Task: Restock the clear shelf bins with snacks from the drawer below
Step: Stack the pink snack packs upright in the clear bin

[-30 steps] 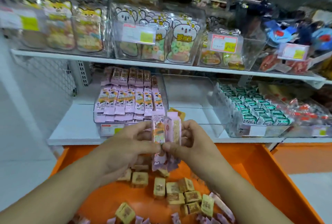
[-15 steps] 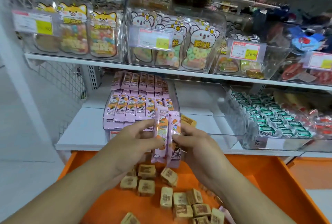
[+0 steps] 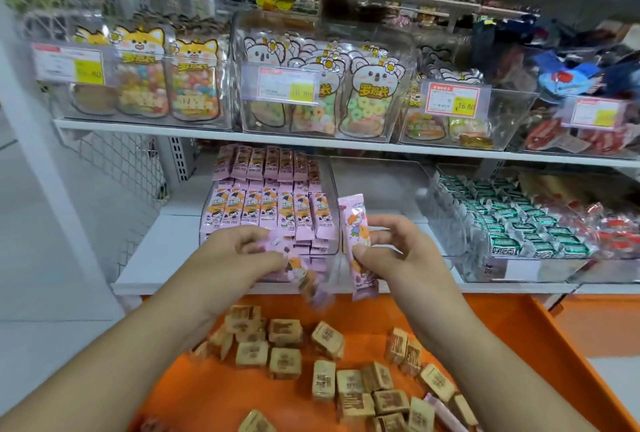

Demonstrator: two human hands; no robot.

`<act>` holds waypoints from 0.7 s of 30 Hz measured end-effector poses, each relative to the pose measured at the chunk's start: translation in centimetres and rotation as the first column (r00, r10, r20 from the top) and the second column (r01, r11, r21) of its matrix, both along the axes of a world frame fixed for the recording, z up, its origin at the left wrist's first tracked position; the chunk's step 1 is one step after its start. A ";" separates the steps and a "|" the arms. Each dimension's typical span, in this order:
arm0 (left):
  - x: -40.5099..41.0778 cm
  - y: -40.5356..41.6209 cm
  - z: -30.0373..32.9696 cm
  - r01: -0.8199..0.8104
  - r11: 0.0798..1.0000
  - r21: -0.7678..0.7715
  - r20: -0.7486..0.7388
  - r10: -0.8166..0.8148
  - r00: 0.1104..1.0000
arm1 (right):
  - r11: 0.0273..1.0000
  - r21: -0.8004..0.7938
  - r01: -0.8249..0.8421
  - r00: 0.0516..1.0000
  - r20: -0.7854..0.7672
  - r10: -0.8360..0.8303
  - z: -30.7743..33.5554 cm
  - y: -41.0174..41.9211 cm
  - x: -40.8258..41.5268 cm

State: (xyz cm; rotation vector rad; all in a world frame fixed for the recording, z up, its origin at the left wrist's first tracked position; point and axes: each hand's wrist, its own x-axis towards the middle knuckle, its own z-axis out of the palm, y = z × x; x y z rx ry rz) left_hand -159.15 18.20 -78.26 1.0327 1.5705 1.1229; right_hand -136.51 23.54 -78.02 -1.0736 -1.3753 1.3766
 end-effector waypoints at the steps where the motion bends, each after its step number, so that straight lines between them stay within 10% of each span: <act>1: 0.1 0.0 -0.1 -0.010 1.000 0.011 0.024 0.010 1.000 | 1.000 0.009 -0.010 1.000 0.028 0.010 -0.1 -0.1 -0.2; 8: 1.6 0.2 -0.9 -0.148 0.988 0.048 0.221 0.134 0.966 | 0.997 0.051 -0.061 0.982 0.183 0.051 -1.4 -0.8 -2.8; 21: 0.2 1.7 -0.1 0.047 0.996 0.071 0.000 -0.047 0.999 | 0.950 -0.047 -0.308 0.938 0.153 0.312 -0.6 1.7 -2.5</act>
